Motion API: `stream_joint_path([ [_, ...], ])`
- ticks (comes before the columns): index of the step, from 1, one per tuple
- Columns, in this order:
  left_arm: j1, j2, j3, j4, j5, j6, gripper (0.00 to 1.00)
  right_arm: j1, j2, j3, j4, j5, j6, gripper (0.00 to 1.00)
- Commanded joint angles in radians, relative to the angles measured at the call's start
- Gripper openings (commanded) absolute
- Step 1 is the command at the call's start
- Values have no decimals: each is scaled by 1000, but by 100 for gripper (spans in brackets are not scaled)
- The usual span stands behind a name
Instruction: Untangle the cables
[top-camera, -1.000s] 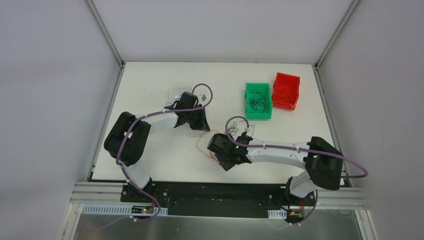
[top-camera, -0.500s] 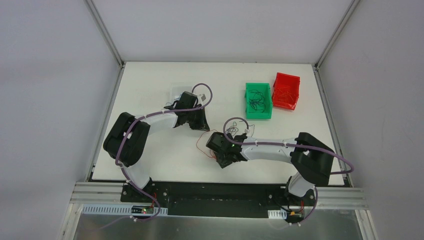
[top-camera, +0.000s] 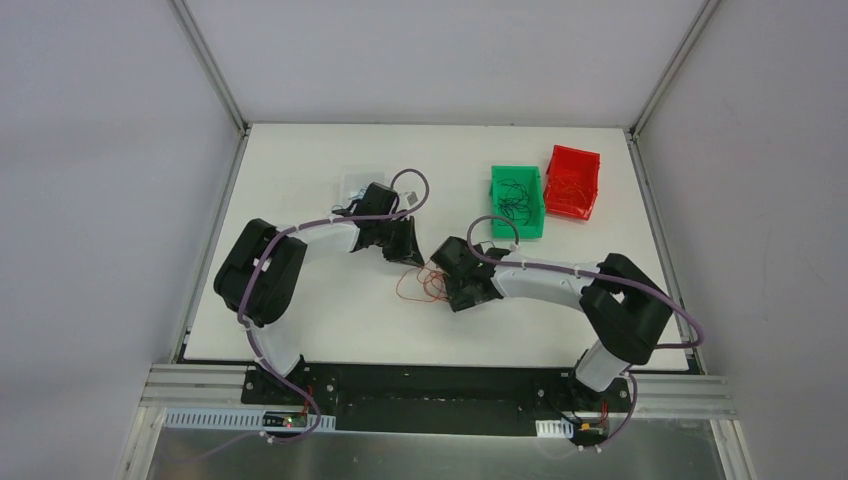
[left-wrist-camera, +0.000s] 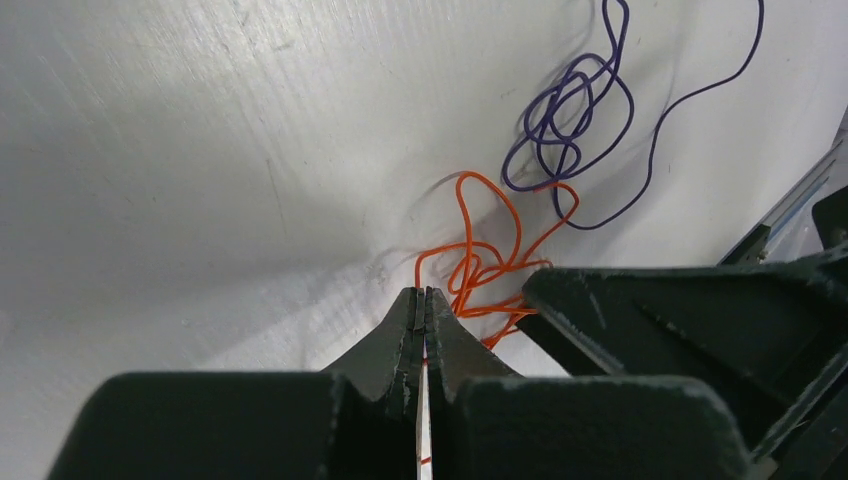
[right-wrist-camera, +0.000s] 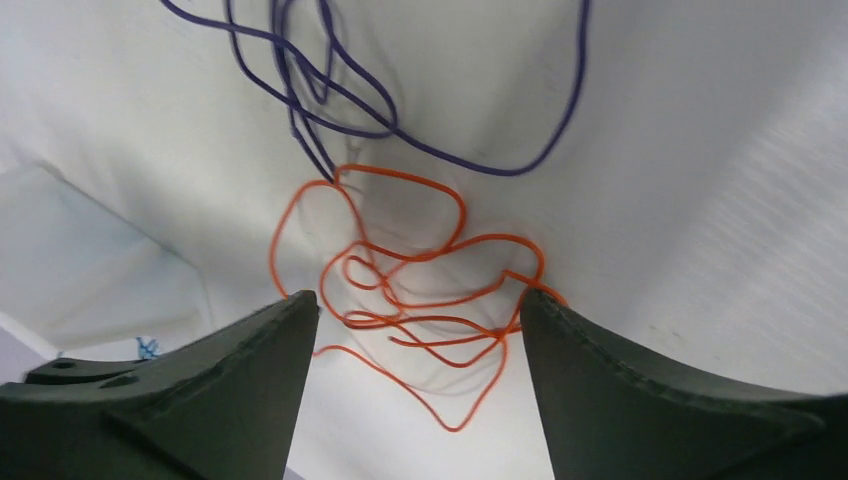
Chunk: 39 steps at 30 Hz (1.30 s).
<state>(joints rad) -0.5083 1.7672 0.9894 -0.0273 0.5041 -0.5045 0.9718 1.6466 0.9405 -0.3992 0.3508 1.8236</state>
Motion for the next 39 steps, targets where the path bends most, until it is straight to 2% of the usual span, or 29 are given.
stream_joint_path([
  [1, 8, 2, 30, -12, 73, 18, 0, -47, 39, 14, -3, -1, -53, 83],
  [5, 8, 4, 29, -10, 80, 15, 0, -68, 68, 41, 30, -45, -93, 93],
  [10, 7, 6, 29, -19, 80, 17, 0, -75, 94, 66, 19, -79, -119, 94],
  [16, 7, -15, 11, -11, 140, 22, 0, -97, 115, 33, 125, -155, -172, 89],
  [19, 4, -48, -23, 2, 149, 34, 0, -117, 160, 43, 166, -219, -209, 80],
  [22, 2, -60, -41, 3, 150, 42, 0, -122, 197, 41, 193, -247, -211, 59],
  [24, 2, -62, -42, 5, 156, 44, 0, -123, 204, 21, 234, -254, -204, 40],
  [27, 2, -100, -56, 12, 108, 46, 0, -131, 204, 1, 251, -263, -196, 3],
  [28, 3, -120, -67, 11, 74, 48, 0, -133, 198, -3, 237, -258, -192, 0],
  [32, 8, -249, -128, 20, -107, 50, 3, -139, 135, -50, 224, -207, -187, 0],
  [35, 10, -356, -205, 62, -261, 40, 19, -148, 78, -66, 220, -183, -221, 0],
  [39, 16, -467, -269, 78, -424, 30, 33, -153, -4, -28, 198, -167, -336, 0],
])
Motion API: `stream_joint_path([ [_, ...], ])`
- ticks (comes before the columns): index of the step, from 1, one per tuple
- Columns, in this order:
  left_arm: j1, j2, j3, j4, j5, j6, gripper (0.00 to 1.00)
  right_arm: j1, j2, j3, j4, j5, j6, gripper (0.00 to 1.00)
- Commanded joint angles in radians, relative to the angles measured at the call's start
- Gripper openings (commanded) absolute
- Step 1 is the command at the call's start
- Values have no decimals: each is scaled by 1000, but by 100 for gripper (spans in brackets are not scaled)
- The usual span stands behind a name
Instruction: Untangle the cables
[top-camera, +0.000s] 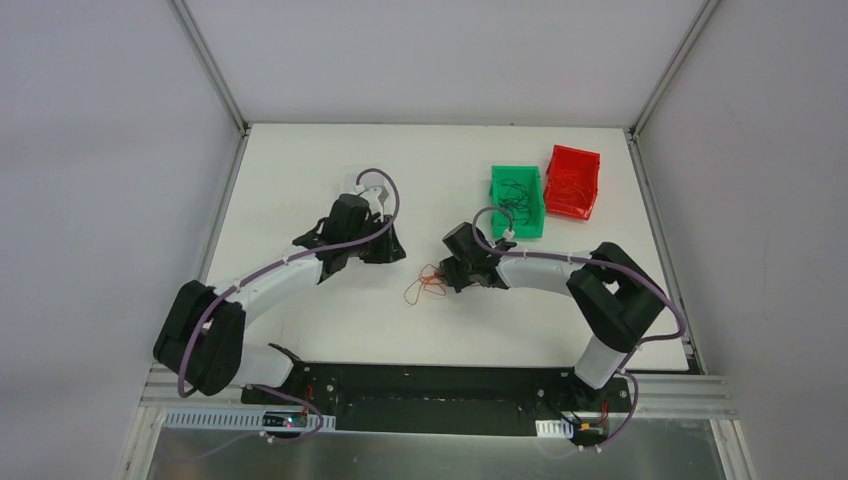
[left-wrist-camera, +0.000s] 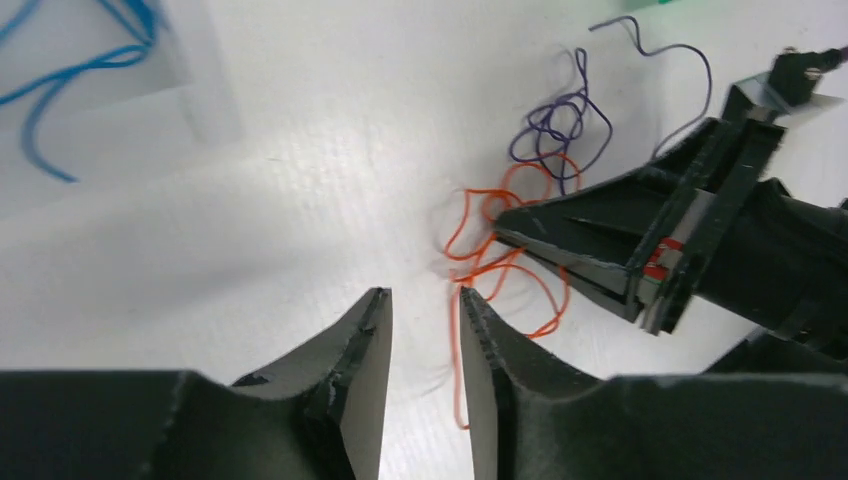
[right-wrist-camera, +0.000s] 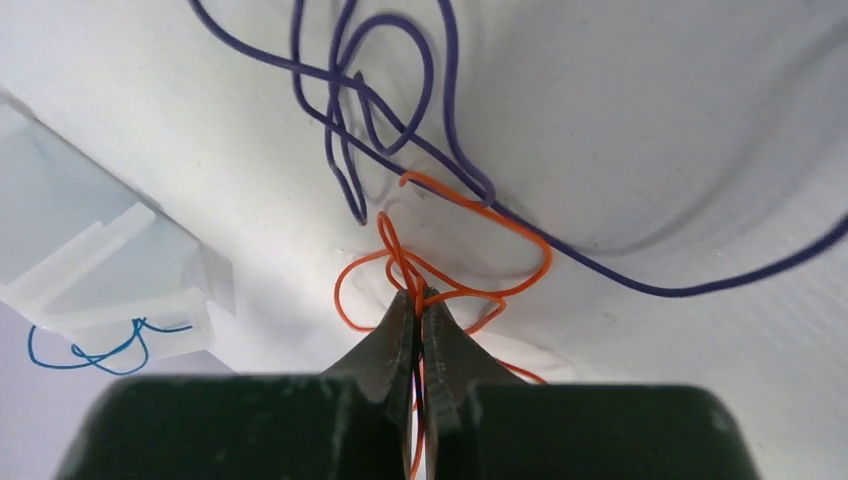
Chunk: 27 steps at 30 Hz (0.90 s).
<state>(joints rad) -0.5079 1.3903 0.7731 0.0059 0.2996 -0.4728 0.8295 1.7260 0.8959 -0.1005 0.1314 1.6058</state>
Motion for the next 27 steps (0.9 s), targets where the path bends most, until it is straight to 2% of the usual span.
stream_joint_path([
  [1, 15, -121, -66, 48, -264, -3, 36, -13, -99, 46, -112, 49, -157, 0],
  [6, 16, -224, -132, 86, -372, -10, 40, -46, -201, 178, -246, 83, -357, 0],
  [11, 15, -285, -183, 139, -394, -2, 40, -163, -316, 261, -372, 88, -493, 0],
  [15, 16, -255, -170, 146, -356, 18, 40, -305, -424, 281, -456, 188, -579, 0],
  [18, 14, -225, -159, 158, -302, 32, 33, -418, -500, 281, -497, 344, -656, 0],
  [21, 14, -212, -168, 198, -226, 34, 34, -542, -518, 287, -504, 436, -743, 0],
  [23, 14, -208, -174, 221, -200, 37, 35, -608, -503, 299, -504, 418, -782, 0],
  [27, 13, -165, -164, 258, -111, 51, 43, -704, -463, 335, -515, 231, -811, 0],
])
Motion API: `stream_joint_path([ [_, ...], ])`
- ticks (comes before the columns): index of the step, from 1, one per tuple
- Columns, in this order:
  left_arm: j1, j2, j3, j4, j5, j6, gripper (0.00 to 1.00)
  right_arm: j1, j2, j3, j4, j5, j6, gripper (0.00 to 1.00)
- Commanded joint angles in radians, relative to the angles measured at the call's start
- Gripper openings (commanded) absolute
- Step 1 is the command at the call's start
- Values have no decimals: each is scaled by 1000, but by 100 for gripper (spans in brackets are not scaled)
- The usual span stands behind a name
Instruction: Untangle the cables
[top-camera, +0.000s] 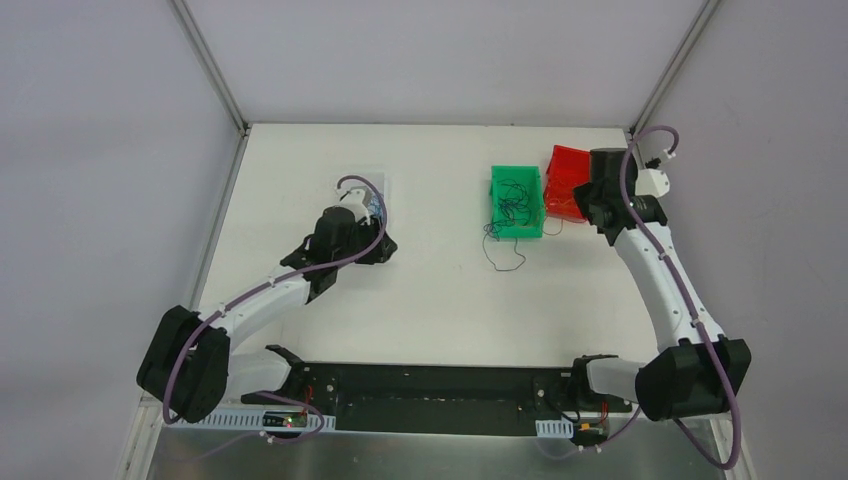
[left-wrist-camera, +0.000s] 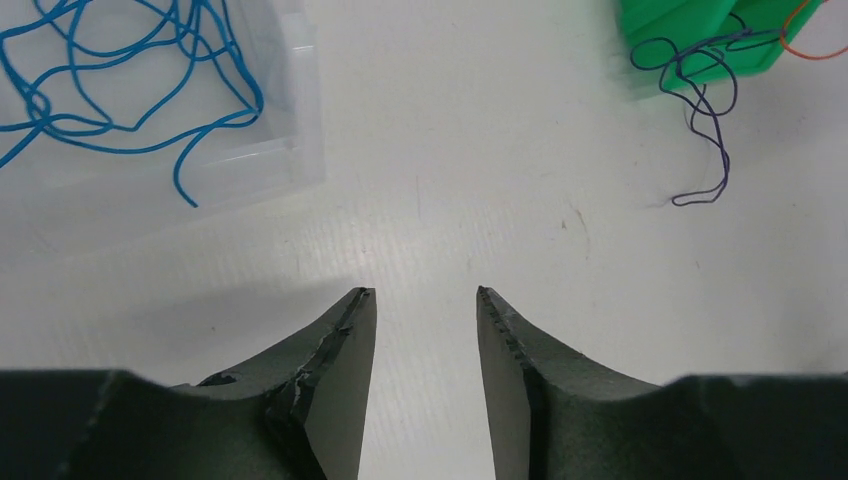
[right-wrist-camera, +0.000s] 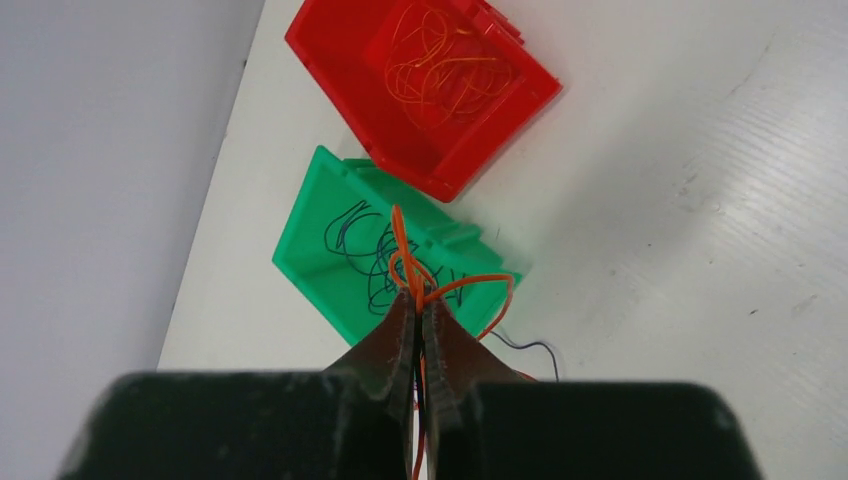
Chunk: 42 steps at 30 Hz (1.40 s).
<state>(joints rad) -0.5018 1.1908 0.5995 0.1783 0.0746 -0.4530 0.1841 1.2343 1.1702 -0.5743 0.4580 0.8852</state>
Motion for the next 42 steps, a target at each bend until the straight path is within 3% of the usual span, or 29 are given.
stream_joint_path([
  [1, 5, 51, 15, 94, 140, 36, 48, -70, 32, 65, -42, -125, -89, 0],
  [6, -41, 147, 42, 162, 243, 56, 75, -93, 28, 85, -43, -270, -85, 0],
  [9, -105, 227, 95, 176, 246, 67, 84, -94, 25, 98, -50, -361, -79, 0],
  [18, -264, 459, 314, 159, 138, -139, 87, -93, 9, 87, -36, -447, -48, 0],
  [26, -271, 724, 553, 128, 171, -283, 85, -95, -2, 91, -30, -502, -39, 0],
  [28, -272, 781, 610, 123, 175, -312, 82, -96, -4, 91, -26, -503, -33, 0],
  [32, -273, 888, 718, 74, 143, -351, 66, -103, -19, 87, -23, -512, -27, 0],
  [33, -272, 904, 733, 74, 137, -357, 57, -107, -24, 87, -24, -515, -28, 0],
  [35, -272, 917, 747, 83, 140, -360, 12, -122, -37, 84, -30, -516, -34, 0],
  [36, -271, 900, 739, 82, 140, -360, 0, -133, -43, 82, -38, -510, -38, 0],
  [42, -240, 607, 470, 3, -4, -287, 0, -252, -69, 99, -118, -423, -96, 0],
])
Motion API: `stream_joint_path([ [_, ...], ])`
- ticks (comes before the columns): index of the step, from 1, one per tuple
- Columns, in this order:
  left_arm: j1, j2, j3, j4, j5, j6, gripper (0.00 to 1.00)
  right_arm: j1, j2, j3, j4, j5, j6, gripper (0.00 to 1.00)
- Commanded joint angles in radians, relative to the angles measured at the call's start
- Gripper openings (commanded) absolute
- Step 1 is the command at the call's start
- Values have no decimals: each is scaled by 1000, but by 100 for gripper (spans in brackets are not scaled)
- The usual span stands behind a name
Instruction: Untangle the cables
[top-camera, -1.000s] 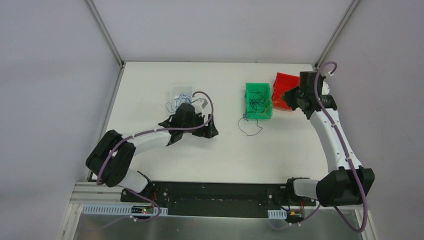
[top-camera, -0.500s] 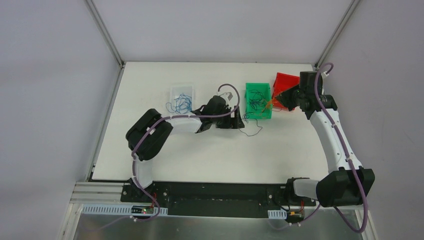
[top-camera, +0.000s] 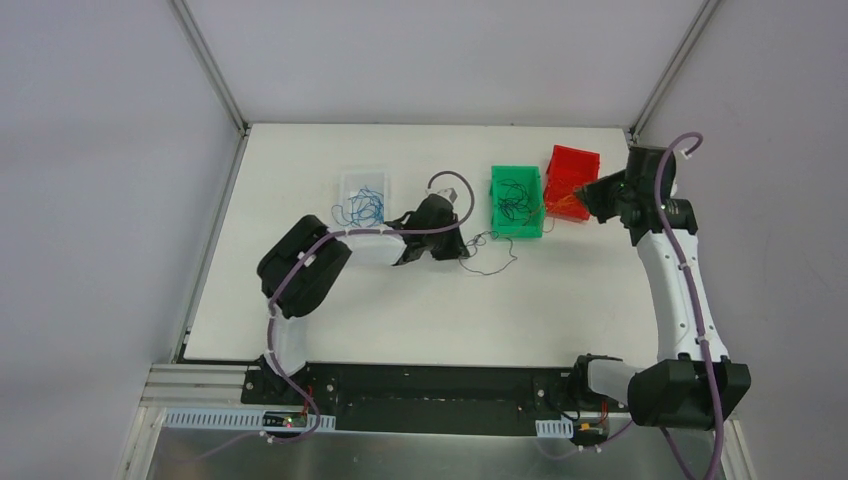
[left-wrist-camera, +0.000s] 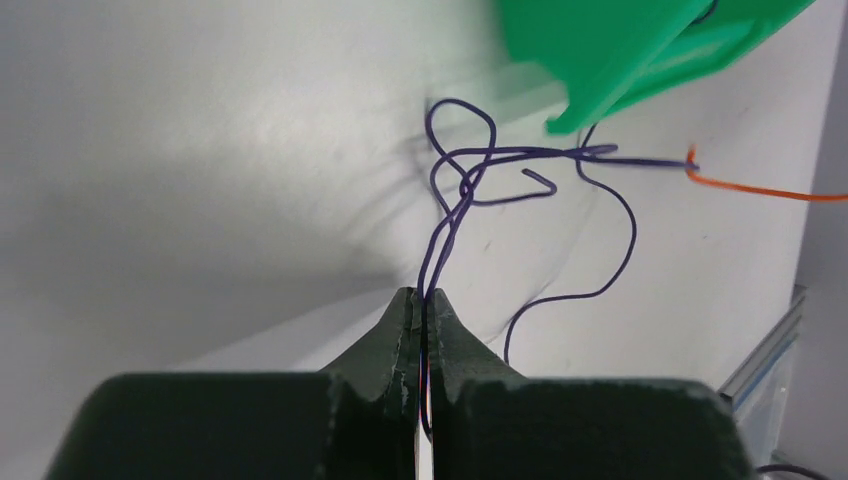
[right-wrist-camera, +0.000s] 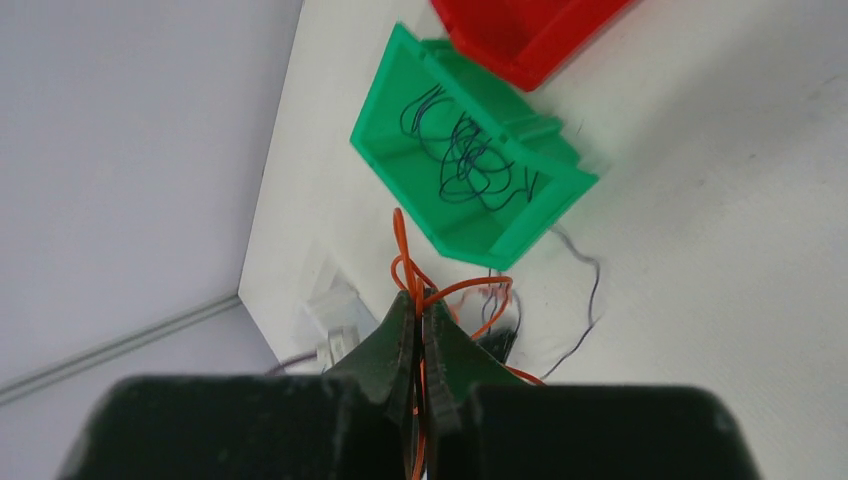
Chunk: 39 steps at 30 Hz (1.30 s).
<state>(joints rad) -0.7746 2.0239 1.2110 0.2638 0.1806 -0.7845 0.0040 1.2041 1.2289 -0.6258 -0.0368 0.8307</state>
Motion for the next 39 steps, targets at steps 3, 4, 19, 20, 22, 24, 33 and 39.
stream_joint_path([
  [3, 114, -392, -271, -166, -110, 72, 0, -128, -41, 43, -103, 155, -51, 0],
  [4, 141, -455, -309, -198, -123, 86, 0, -146, -41, 41, -111, 180, -48, 0],
  [19, 165, -837, -475, -344, -55, 276, 0, -221, 165, 149, 11, 48, -68, 0],
  [20, 166, -855, -478, -344, -49, 277, 0, -222, 189, 175, 15, 30, -62, 0],
  [22, 165, -888, -485, -353, -34, 281, 0, -222, 238, 206, 31, -5, -42, 0],
  [24, 166, -913, -489, -377, -30, 281, 0, -222, 294, 241, 42, -15, -25, 0],
  [33, 164, -990, -491, -468, -10, 270, 0, -219, 532, 386, 48, -152, -2, 0],
  [39, 163, -1006, -488, -492, -16, 269, 0, -220, 648, 442, 35, -87, -19, 0],
])
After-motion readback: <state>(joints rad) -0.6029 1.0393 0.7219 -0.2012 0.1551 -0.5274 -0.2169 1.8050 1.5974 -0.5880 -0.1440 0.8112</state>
